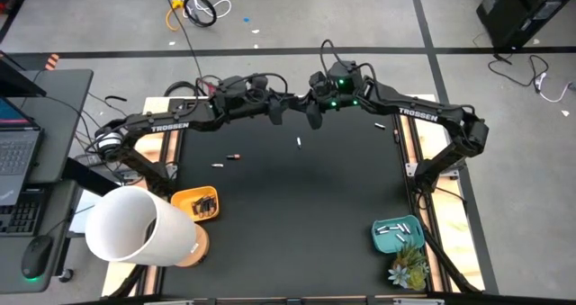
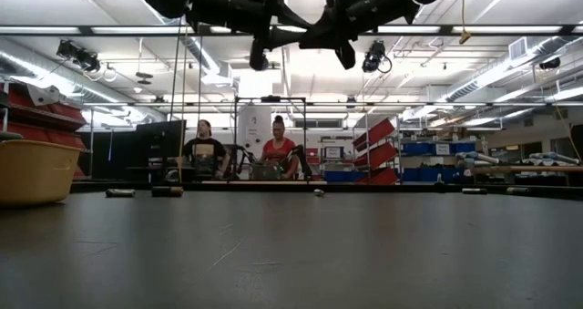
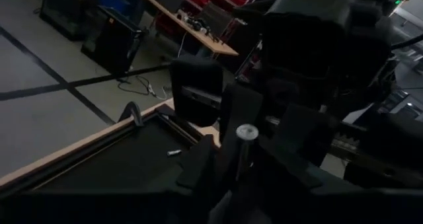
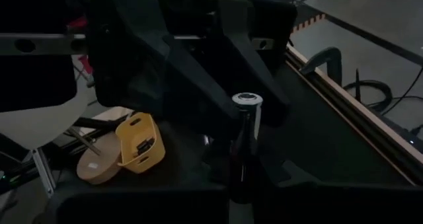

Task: Sort batteries
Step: Put the silver battery into the green bin

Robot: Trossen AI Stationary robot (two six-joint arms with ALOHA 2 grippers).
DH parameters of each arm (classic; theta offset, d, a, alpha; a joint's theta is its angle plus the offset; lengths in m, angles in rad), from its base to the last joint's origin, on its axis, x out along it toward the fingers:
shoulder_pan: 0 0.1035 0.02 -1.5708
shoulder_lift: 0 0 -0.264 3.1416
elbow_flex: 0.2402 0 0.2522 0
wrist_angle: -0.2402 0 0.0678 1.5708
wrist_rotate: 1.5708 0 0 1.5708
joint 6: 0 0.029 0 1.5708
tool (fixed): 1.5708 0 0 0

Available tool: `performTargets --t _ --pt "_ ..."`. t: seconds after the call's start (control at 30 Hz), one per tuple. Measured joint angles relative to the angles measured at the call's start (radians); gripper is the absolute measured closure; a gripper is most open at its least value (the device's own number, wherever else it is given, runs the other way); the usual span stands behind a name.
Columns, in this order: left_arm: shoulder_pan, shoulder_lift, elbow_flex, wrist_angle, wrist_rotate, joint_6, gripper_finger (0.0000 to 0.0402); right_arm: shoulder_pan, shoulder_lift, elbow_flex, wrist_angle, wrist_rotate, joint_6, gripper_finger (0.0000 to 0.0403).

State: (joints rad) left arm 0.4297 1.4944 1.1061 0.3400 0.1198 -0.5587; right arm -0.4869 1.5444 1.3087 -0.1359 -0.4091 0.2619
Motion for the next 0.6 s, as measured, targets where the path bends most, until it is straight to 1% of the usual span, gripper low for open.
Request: performTargets --t 0.1,0.2,0.3,0.4,0.5,0.6 --pt "0.000 -0.008 0.000 -0.049 -0.012 0.006 0.0252 -0.007 -0.012 0.000 -0.022 0.005 0.000 0.0383" --pt "0.005 -0.027 -0.002 -0.120 -0.024 0.033 0.0223 -0.008 -0.043 0.000 -0.069 0.047 -0.016 0.0383" --pt "0.005 -0.059 -0.003 -0.169 -0.029 0.062 0.0203 -0.010 -0.075 0.001 -0.095 0.068 -0.027 0.0383" --pt "0.004 -0.094 -0.003 -0.234 -0.027 0.105 0.0195 -0.011 -0.096 0.001 -0.104 0.088 -0.023 0.0383" --pt "0.013 -0.126 -0.003 -0.342 -0.044 0.139 0.0195 -0.006 -0.116 0.001 -0.113 0.127 0.003 0.0383" --pt "0.024 -0.158 -0.003 -0.470 -0.045 0.161 0.0197 0.009 -0.127 0.002 -0.191 0.157 0.035 0.0383"
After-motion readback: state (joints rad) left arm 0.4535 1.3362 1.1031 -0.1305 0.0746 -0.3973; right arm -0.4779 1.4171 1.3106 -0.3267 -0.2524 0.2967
